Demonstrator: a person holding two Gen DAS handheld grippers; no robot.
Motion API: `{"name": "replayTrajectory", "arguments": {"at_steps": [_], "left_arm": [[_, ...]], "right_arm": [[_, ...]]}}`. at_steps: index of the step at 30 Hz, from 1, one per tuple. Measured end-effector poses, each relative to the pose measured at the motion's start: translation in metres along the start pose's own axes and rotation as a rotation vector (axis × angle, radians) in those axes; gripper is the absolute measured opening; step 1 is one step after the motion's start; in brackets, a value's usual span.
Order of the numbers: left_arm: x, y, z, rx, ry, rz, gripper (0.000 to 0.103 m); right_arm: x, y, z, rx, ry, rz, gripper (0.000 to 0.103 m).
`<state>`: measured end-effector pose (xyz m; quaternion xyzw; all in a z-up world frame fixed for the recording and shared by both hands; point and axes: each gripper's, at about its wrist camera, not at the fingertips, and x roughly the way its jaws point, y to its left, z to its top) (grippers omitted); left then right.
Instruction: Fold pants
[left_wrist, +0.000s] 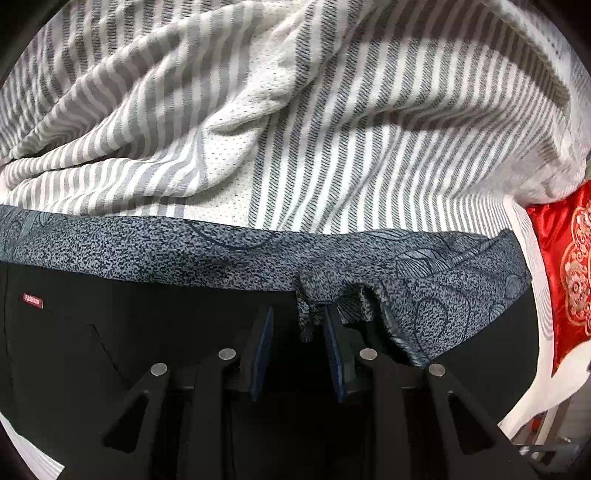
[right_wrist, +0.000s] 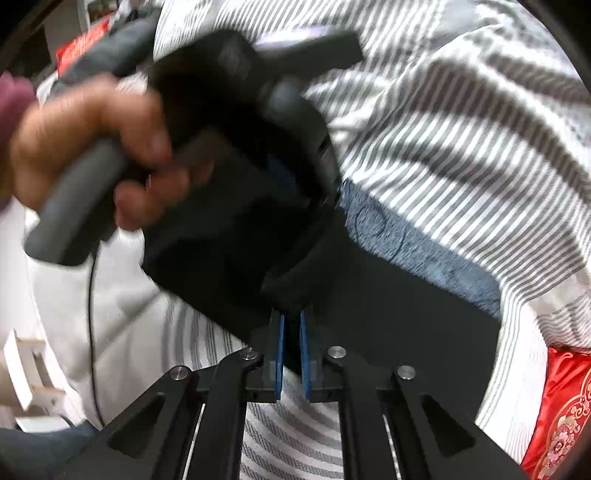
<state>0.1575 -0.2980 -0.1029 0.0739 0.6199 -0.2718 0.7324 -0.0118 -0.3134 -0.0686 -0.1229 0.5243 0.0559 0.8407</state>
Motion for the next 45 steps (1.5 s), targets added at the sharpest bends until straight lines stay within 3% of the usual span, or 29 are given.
{"name": "replayTrajectory", "arguments": {"at_steps": [3,4,5,7,10,15,16,17,18,19,20,22,26,28,30,33,36,38,40,45], "left_arm": [[-0.012,0.013,-0.004,-0.029,-0.015,0.055,0.031],[-0.017,0.017,-0.005,-0.038,-0.017,0.063,0.031],[-0.023,0.021,-0.006,-0.045,-0.02,0.068,0.031],[-0.038,0.023,-0.009,-0.037,-0.029,0.088,0.031],[-0.064,0.017,-0.016,0.004,-0.056,0.086,0.031],[-0.077,-0.02,-0.01,0.039,-0.075,0.02,0.031],[-0.074,-0.035,-0.006,0.048,-0.08,-0.002,0.031],[-0.07,-0.051,-0.001,0.06,-0.081,-0.021,0.031],[-0.067,-0.06,0.001,0.068,-0.081,-0.029,0.035],[-0.062,-0.069,0.001,0.078,-0.076,-0.028,0.045],[-0.059,-0.077,0.001,0.083,-0.073,-0.017,0.07],[-0.05,-0.089,-0.002,0.101,-0.097,0.035,0.074],[-0.017,-0.083,-0.012,0.106,-0.026,0.145,0.074],[-0.007,-0.07,-0.02,0.083,-0.006,0.126,0.076],[-0.005,-0.059,-0.027,0.065,-0.026,0.111,0.088],[0.002,-0.052,-0.023,0.036,-0.022,0.112,0.097],[-0.005,-0.048,-0.022,0.006,-0.019,0.115,0.097],[-0.018,-0.049,-0.024,0.017,-0.044,0.145,0.097],[-0.036,-0.046,-0.03,0.013,-0.073,0.14,0.097],[-0.065,-0.027,-0.048,-0.032,-0.096,0.169,0.097]], "right_arm": [[0.005,0.005,0.005,-0.046,0.008,-0.026,0.02],[0.002,0.009,0.008,-0.075,0.009,-0.031,0.03],[-0.003,0.009,0.008,-0.084,0.004,-0.026,0.053],[-0.023,0.002,0.004,-0.052,-0.031,0.009,0.079],[-0.052,-0.025,-0.002,0.065,-0.066,0.047,0.079],[-0.062,-0.122,-0.014,0.519,-0.021,0.065,0.079],[-0.058,-0.147,-0.02,0.648,-0.008,0.1,0.077],[-0.052,-0.167,-0.023,0.739,-0.002,0.133,0.066],[-0.05,-0.175,-0.026,0.788,-0.002,0.159,0.061],[-0.044,-0.19,-0.027,0.856,-0.007,0.202,0.054],[-0.04,-0.201,-0.029,0.922,-0.018,0.243,0.044],[-0.027,-0.215,-0.028,0.981,-0.013,0.287,0.033],[0.0,-0.218,-0.026,0.952,0.063,0.294,0.032],[0.015,-0.22,-0.028,0.934,0.087,0.281,0.028],[0.031,-0.223,-0.032,0.938,0.097,0.277,0.021],[0.039,-0.229,-0.034,0.971,0.082,0.299,0.019],[0.035,-0.231,-0.032,0.967,0.083,0.315,0.027],[0.018,-0.227,-0.032,0.933,0.069,0.305,0.041],[0.003,-0.218,-0.029,0.885,0.058,0.256,0.063],[-0.025,-0.178,-0.038,0.793,0.097,0.197,0.067]]}}
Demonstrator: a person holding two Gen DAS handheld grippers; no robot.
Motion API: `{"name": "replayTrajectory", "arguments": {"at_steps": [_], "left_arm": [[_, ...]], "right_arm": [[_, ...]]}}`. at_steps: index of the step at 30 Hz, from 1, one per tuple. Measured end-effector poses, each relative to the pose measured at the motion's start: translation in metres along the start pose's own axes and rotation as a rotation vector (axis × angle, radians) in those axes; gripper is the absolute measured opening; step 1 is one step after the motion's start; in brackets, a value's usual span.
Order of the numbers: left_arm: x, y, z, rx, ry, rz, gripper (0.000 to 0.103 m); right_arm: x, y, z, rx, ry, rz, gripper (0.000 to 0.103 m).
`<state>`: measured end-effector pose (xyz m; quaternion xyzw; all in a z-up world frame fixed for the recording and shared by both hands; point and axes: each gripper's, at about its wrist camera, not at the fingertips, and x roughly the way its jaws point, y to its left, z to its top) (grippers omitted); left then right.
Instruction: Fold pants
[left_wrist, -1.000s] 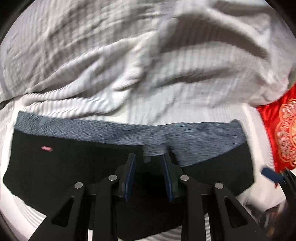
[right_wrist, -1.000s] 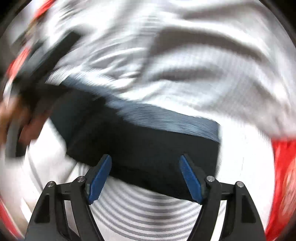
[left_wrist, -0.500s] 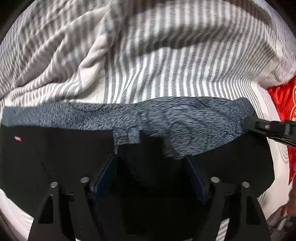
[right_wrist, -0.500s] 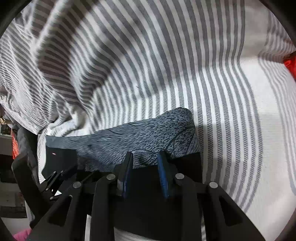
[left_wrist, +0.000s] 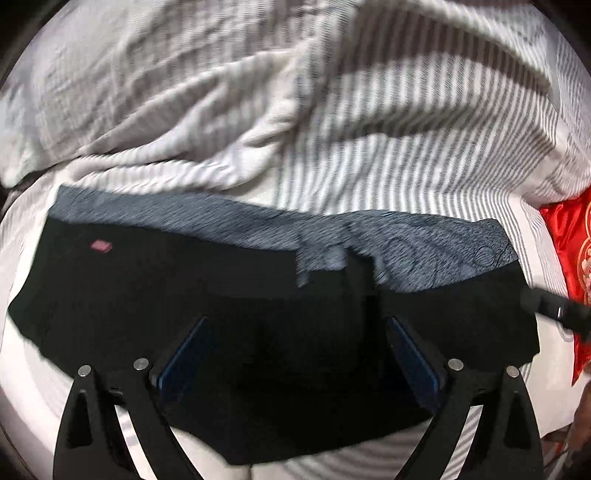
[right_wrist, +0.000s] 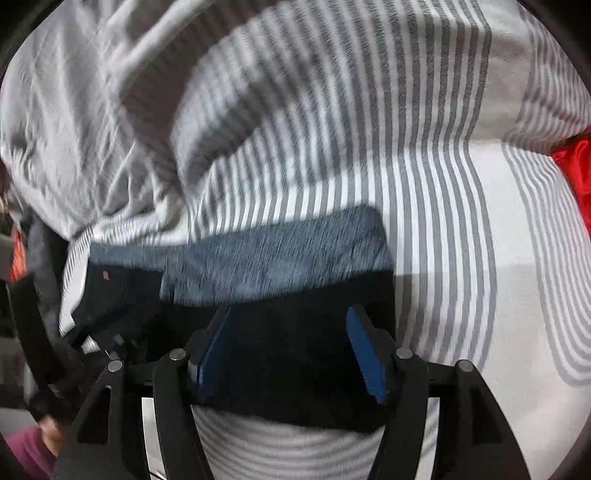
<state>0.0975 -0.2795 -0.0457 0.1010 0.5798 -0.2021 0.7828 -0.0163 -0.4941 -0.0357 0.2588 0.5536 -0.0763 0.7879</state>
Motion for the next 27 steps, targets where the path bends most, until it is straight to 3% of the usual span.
{"name": "replayTrajectory", "arguments": {"at_steps": [5,12,15,18,23,27], "left_arm": [[-0.022,0.027,-0.032,-0.046,0.023,0.031,0.097],[-0.027,0.046,-0.057,-0.075,0.062,0.032,0.097],[-0.034,0.056,-0.065,-0.087,0.055,0.024,0.097],[-0.043,0.069,-0.071,-0.097,0.036,0.021,0.097],[-0.048,0.094,-0.083,-0.146,0.026,0.026,0.097],[-0.042,0.102,-0.089,-0.165,0.037,0.048,0.097]], "right_arm": [[-0.001,0.027,-0.026,-0.045,0.019,-0.027,0.073],[0.002,0.058,-0.046,-0.064,0.039,-0.061,0.073],[0.003,0.074,-0.043,-0.073,0.015,-0.101,0.073],[0.011,0.09,-0.023,-0.101,-0.053,-0.195,0.073],[0.059,0.127,0.013,-0.192,-0.05,-0.253,0.073],[0.107,0.167,-0.002,-0.343,0.059,-0.252,0.073]]}}
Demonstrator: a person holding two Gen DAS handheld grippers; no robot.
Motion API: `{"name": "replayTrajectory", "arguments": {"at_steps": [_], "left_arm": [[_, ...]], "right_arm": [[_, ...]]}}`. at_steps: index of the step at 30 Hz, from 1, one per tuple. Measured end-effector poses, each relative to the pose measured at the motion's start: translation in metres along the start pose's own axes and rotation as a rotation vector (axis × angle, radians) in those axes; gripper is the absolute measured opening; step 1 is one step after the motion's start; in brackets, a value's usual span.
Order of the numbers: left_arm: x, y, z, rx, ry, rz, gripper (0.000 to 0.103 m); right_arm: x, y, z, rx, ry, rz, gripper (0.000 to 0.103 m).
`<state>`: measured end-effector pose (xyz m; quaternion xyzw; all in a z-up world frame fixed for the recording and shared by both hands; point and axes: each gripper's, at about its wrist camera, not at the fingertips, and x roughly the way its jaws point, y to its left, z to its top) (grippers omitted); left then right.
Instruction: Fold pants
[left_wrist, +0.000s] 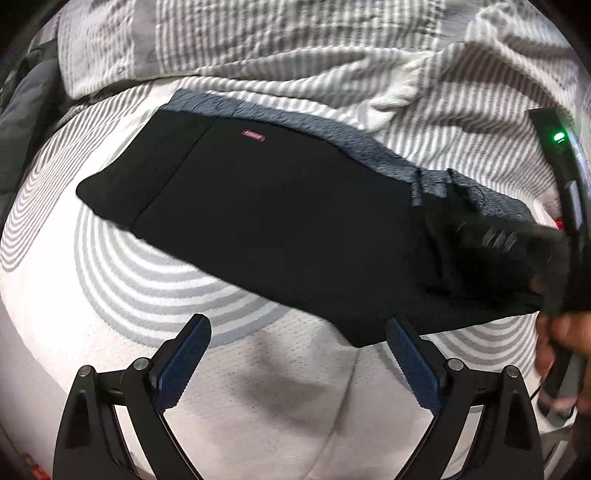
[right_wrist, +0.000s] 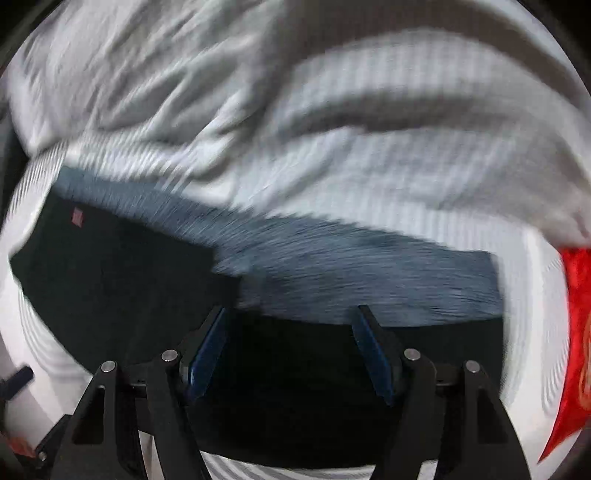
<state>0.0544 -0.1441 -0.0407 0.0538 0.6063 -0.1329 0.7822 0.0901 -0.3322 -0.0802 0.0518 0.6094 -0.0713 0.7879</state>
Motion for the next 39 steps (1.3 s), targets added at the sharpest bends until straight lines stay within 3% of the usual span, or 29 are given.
{"name": "replayTrajectory", "arguments": {"at_steps": [2,4,9,12,13,15,17,19,22,24,26,29,33,39], "left_arm": [[0.005,0.001,-0.001,-0.012,0.014,0.014,0.097],[0.004,-0.001,0.0,-0.028,0.019,0.019,0.097],[-0.008,-0.031,0.014,-0.001,-0.021,-0.016,0.097],[-0.011,-0.067,0.03,0.034,-0.052,-0.072,0.097],[-0.01,-0.081,0.035,0.049,-0.062,-0.095,0.097],[-0.007,-0.106,0.042,0.087,-0.085,-0.147,0.097],[-0.001,-0.126,0.046,0.121,-0.086,-0.184,0.097],[0.006,-0.148,0.048,0.171,-0.09,-0.225,0.097],[0.018,-0.162,0.049,0.216,-0.088,-0.228,0.096],[0.033,-0.163,0.051,0.202,-0.057,-0.225,0.096],[0.045,-0.159,0.051,0.181,-0.023,-0.223,0.096],[0.068,-0.153,0.042,0.167,0.034,-0.201,0.096],[0.078,-0.145,0.036,0.119,0.057,-0.224,0.096],[0.056,-0.136,0.039,0.094,0.05,-0.192,0.096]], "right_arm": [[-0.007,0.022,-0.014,-0.096,-0.047,-0.028,0.073],[-0.02,0.021,-0.023,-0.093,-0.078,0.029,0.073],[-0.059,-0.049,-0.031,0.111,-0.119,0.132,0.073],[-0.06,-0.095,-0.007,0.179,-0.1,0.11,0.072],[-0.058,-0.103,-0.002,0.181,-0.094,0.119,0.065],[-0.05,-0.117,0.012,0.184,-0.053,0.196,0.046],[-0.038,-0.122,0.025,0.184,0.001,0.338,0.02],[-0.024,-0.121,0.036,0.18,0.064,0.468,0.018],[0.0,-0.116,0.045,0.197,0.168,0.636,0.015],[0.013,-0.113,0.049,0.197,0.222,0.683,0.015],[0.029,-0.108,0.053,0.178,0.279,0.682,0.015],[0.045,-0.108,0.057,0.188,0.289,0.647,0.013],[0.049,-0.118,0.064,0.191,0.243,0.605,0.007],[0.007,-0.118,0.062,0.117,0.146,0.538,0.009]]}}
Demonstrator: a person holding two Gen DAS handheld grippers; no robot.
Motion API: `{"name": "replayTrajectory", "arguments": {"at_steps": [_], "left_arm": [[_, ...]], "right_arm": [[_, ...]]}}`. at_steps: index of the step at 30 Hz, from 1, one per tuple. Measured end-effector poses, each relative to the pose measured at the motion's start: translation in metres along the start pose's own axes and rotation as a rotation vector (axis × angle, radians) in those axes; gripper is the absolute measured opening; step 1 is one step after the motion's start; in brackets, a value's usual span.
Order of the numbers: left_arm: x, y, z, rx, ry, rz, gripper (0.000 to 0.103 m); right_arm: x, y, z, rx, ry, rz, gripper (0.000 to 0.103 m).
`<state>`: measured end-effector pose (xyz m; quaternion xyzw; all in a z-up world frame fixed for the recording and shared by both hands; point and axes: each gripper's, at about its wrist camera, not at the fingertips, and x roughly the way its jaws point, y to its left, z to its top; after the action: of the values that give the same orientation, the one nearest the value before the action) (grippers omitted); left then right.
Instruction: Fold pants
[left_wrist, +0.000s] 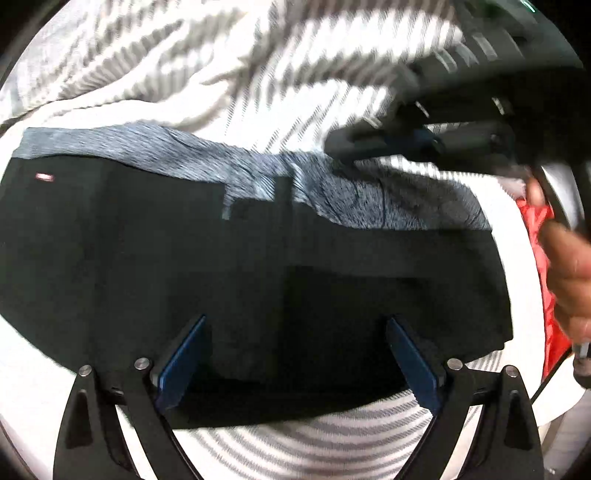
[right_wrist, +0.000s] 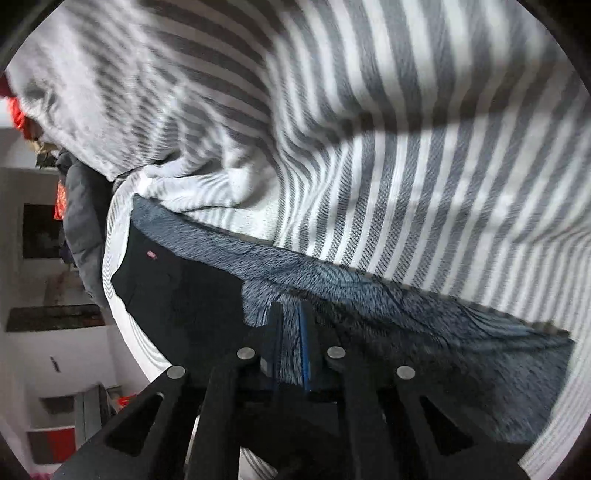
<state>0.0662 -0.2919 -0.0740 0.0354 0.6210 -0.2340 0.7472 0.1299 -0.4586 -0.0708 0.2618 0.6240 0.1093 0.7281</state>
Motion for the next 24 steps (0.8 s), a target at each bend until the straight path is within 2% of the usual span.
{"name": "replayTrajectory", "arguments": {"at_steps": [4,7,9,12,13,14,15,16,17,18,19,20,22,24], "left_arm": [[-0.032,0.004,0.01,-0.025,-0.084,0.029,0.096],[-0.036,-0.004,0.029,-0.019,-0.124,0.023,0.096],[-0.018,-0.012,0.035,0.004,-0.088,0.033,0.096],[0.021,-0.016,0.029,0.037,0.031,0.118,0.097],[0.028,-0.011,0.023,0.018,0.056,0.096,0.097],[0.024,-0.004,0.019,-0.029,0.037,0.063,0.096],[0.02,0.002,0.017,-0.062,0.04,0.06,0.096],[0.017,0.006,0.015,-0.073,0.047,0.063,0.096],[0.013,0.008,0.014,-0.074,0.049,0.071,0.096],[0.008,0.009,0.013,-0.065,0.047,0.086,0.096],[0.005,0.01,0.012,-0.059,0.047,0.093,0.096],[0.0,0.011,0.011,-0.057,0.048,0.099,0.096],[-0.012,0.012,0.009,-0.069,0.047,0.101,0.096],[-0.021,0.017,0.003,-0.091,0.048,0.109,0.096]], "right_arm": [[-0.026,-0.008,-0.017,0.021,-0.06,-0.068,0.009],[-0.046,-0.019,-0.039,0.04,-0.103,-0.122,0.01],[-0.045,-0.028,-0.052,0.058,-0.102,-0.15,0.01],[-0.034,-0.051,-0.067,0.143,-0.035,-0.156,0.011],[-0.03,-0.058,-0.072,0.176,-0.02,-0.133,0.01],[-0.033,-0.062,-0.076,0.196,-0.031,-0.106,0.011],[-0.036,-0.062,-0.079,0.196,-0.041,-0.101,0.012],[-0.039,-0.059,-0.081,0.188,-0.049,-0.1,0.022],[-0.042,-0.057,-0.084,0.182,-0.057,-0.093,0.039],[-0.046,-0.052,-0.086,0.176,-0.071,-0.082,0.048],[-0.048,-0.046,-0.088,0.167,-0.08,-0.091,0.066],[-0.052,-0.039,-0.089,0.152,-0.093,-0.121,0.08],[-0.056,-0.023,-0.094,0.108,-0.117,-0.193,0.083],[-0.056,-0.013,-0.099,0.077,-0.116,-0.219,0.083]]}}
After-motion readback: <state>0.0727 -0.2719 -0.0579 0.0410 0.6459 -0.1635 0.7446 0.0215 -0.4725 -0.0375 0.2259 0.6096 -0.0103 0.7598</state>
